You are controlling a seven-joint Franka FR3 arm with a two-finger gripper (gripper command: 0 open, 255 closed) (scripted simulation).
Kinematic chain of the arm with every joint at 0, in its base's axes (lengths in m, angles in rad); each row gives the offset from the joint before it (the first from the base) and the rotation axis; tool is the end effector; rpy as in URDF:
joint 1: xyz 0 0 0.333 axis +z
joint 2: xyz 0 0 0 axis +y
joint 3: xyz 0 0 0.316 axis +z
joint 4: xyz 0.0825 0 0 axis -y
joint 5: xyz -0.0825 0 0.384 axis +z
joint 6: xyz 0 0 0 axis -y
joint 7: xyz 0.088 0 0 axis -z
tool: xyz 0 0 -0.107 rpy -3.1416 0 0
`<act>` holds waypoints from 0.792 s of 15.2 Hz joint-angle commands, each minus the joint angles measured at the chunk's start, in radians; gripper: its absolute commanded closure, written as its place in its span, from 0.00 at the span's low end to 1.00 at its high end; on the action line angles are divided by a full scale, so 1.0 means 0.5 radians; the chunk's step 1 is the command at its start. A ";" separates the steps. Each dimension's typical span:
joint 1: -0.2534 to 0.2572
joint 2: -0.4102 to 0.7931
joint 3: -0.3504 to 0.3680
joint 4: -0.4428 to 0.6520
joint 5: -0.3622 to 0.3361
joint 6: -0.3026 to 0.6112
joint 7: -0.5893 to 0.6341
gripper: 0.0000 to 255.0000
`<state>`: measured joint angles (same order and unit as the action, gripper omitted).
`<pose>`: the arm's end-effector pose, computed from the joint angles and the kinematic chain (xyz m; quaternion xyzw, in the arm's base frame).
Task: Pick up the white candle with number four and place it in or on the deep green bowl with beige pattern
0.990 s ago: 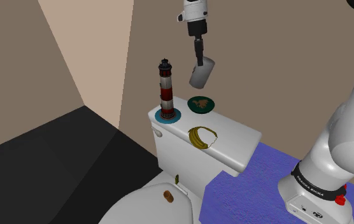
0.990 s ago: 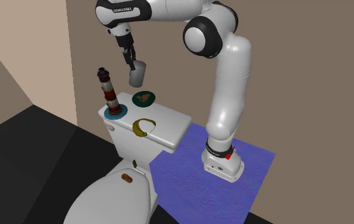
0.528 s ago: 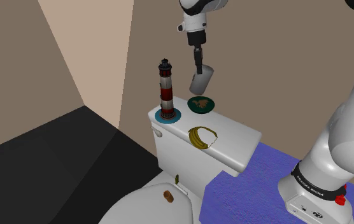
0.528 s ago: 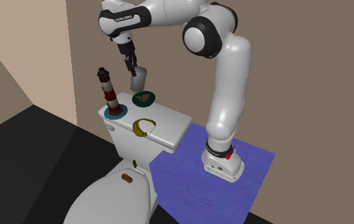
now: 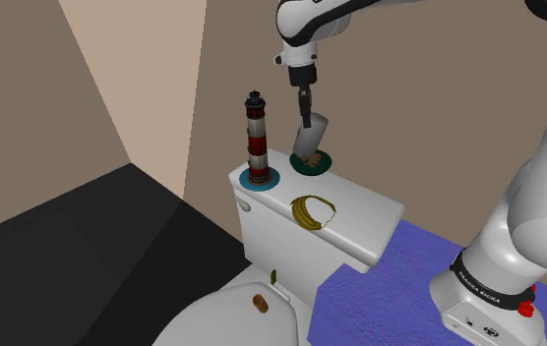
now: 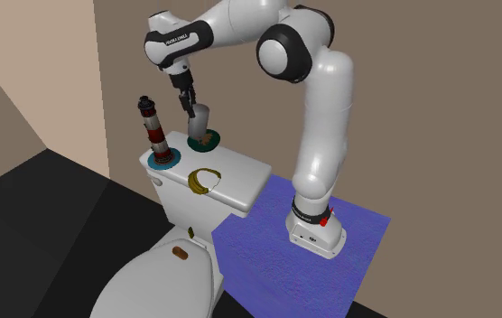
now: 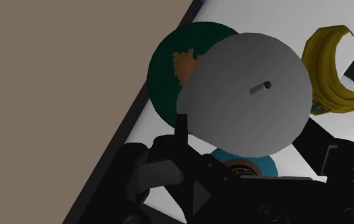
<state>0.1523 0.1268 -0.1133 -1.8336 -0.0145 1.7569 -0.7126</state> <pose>0.5724 0.0232 0.4444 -0.9247 -0.3668 0.1002 0.0201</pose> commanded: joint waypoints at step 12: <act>-0.001 0.027 0.000 -0.077 0.003 0.106 -0.001 0.00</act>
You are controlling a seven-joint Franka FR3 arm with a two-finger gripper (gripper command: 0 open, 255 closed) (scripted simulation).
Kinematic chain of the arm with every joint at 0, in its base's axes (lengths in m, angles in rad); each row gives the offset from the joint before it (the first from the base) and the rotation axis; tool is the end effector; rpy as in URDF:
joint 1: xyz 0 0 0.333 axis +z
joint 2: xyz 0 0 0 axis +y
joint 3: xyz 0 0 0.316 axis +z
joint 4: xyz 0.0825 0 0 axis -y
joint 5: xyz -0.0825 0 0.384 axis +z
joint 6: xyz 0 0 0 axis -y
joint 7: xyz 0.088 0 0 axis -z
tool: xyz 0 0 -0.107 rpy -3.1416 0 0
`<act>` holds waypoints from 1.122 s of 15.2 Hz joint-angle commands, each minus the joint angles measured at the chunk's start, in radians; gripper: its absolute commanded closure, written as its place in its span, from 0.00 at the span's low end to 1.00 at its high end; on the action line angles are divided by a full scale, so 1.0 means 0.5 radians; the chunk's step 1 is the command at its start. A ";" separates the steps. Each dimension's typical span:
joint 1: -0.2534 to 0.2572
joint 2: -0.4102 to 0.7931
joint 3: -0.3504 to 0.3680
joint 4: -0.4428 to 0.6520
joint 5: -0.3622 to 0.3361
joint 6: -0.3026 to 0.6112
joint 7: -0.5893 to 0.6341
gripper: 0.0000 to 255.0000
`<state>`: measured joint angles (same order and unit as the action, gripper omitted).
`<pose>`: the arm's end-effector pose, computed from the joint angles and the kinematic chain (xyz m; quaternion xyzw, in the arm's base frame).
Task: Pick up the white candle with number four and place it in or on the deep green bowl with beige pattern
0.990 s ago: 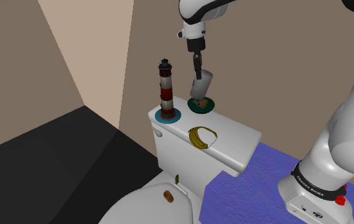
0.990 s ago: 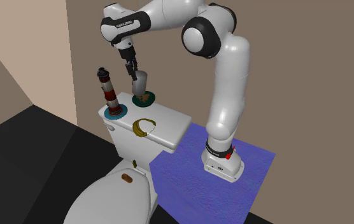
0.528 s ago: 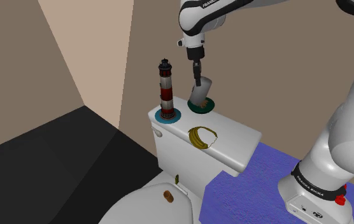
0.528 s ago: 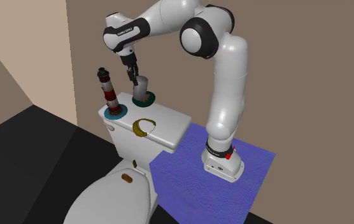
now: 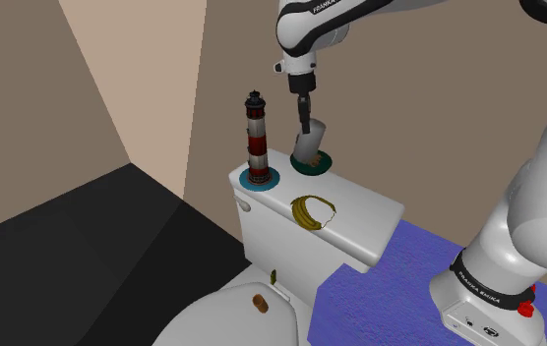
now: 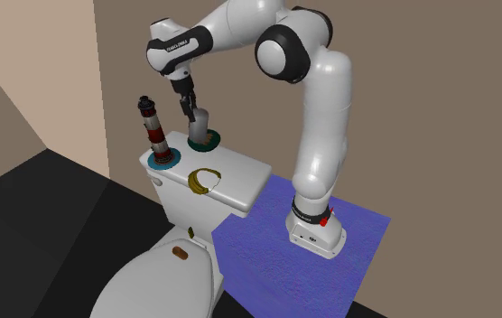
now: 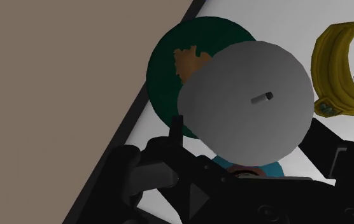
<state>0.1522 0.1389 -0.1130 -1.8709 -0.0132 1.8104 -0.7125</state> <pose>0.5726 0.0234 0.4242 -0.9248 -0.3670 0.0982 0.0195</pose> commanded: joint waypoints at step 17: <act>0.000 0.016 0.001 0.270 0.002 -0.260 -0.003 0.00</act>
